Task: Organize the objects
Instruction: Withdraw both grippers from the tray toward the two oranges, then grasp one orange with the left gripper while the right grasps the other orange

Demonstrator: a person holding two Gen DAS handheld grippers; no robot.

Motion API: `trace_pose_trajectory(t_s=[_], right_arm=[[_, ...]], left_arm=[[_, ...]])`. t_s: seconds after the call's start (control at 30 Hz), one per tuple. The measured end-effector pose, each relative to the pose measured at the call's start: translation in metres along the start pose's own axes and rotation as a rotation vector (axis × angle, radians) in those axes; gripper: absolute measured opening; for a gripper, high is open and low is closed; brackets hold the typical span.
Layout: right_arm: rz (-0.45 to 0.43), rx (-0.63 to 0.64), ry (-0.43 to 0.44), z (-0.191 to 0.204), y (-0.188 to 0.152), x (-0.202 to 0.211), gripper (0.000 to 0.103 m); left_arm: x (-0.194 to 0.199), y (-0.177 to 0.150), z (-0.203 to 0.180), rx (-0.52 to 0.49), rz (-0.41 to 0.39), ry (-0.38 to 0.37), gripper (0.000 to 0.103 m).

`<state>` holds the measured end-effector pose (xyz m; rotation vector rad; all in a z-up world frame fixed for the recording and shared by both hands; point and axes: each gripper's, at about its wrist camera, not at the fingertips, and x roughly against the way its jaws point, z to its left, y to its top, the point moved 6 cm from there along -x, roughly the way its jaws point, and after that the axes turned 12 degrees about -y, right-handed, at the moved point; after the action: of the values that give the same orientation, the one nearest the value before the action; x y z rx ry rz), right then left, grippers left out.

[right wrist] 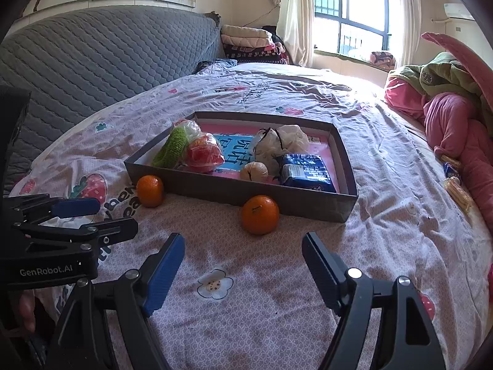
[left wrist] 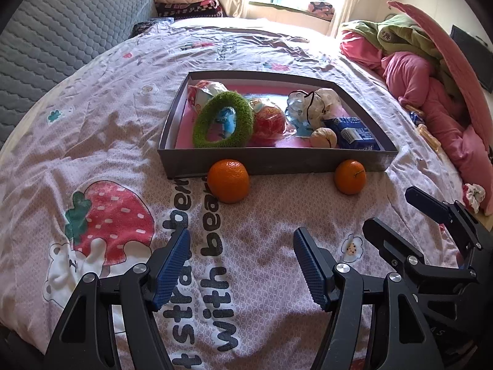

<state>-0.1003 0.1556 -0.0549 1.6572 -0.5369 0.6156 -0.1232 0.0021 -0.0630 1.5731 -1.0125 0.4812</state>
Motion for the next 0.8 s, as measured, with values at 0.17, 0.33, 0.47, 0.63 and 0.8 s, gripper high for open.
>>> trace_pose_trajectory(t_s=[0.17, 0.33, 0.47, 0.63, 0.8], right_arm=[[0.013, 0.003, -0.008, 0.001, -0.003, -0.004, 0.078], [0.027, -0.019, -0.009, -0.002, -0.002, -0.011, 0.078], [0.035, -0.025, -0.015, -0.003, -0.001, -0.017, 0.078], [0.036, -0.036, -0.022, -0.004, 0.002, -0.022, 0.078], [0.046, -0.058, -0.024, -0.009, 0.006, -0.03, 0.078]], left_arm=[[-0.005, -0.001, 0.003, 0.018, 0.006, 0.0, 0.071], [-0.012, 0.002, 0.007, 0.024, 0.008, -0.001, 0.071], [-0.018, 0.005, 0.01, 0.02, 0.007, 0.004, 0.071], [-0.021, 0.014, 0.016, 0.009, -0.006, 0.011, 0.071], [-0.026, 0.021, 0.022, 0.026, -0.01, 0.002, 0.071]])
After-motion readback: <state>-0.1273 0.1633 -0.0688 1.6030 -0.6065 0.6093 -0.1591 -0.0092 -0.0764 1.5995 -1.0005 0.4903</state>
